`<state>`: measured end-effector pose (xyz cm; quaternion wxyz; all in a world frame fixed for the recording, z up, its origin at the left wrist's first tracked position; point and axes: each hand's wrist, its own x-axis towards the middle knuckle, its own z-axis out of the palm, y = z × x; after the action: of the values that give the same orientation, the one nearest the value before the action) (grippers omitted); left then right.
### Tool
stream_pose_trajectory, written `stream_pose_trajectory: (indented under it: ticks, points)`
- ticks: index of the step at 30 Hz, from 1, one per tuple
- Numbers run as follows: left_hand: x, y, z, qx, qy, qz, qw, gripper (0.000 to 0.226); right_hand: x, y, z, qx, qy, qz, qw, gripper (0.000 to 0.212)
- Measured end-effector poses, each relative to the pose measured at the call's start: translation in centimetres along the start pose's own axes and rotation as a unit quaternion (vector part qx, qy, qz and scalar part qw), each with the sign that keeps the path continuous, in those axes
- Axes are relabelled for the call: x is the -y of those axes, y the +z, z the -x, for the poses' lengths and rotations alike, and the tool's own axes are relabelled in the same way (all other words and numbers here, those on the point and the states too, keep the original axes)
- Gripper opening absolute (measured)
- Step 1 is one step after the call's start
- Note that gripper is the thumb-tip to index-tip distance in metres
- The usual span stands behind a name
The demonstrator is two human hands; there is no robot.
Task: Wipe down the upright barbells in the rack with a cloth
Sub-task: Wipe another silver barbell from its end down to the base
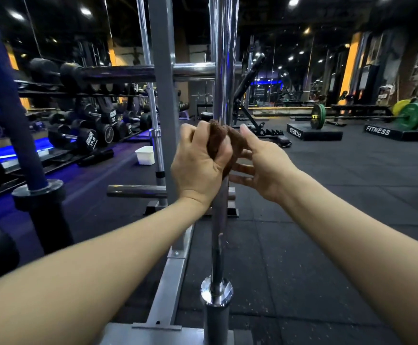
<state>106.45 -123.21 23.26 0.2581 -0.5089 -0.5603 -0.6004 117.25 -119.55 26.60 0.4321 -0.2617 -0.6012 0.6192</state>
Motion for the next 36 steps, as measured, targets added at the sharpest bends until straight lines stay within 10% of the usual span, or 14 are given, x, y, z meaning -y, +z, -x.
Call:
stream_pose_trajectory:
  ticks: [11, 16, 21, 27, 36]
  points:
    - [3.2, -0.2, 5.9, 0.105, 0.015, -0.059, 0.993, 0.030, -1.4, 0.0, 0.4, 0.008, -0.009, -0.003, 1.000, 0.025]
    - [0.6, 0.6, 1.4, 0.006, -0.021, 0.018, 1.000, 0.030, -0.6, 0.0, 0.0, 0.011, -0.007, -0.010, 1.000, 0.027]
    - [3.7, 1.6, 7.0, 0.030, -0.082, 0.017, 0.996, 0.083, -2.0, -0.1, -0.1, 0.010, -0.008, -0.006, 1.000, 0.025]
    - [3.2, -0.6, 7.5, 0.095, -0.079, -0.055, 0.991, 0.070, -2.6, 0.3, 0.7, 0.005, -0.008, -0.002, 1.000, 0.027]
    - [1.5, 1.5, 4.2, -0.017, -0.027, -0.014, 0.999, 0.029, -3.4, 0.0, 0.3, -0.004, -0.017, -0.022, 1.000, 0.029]
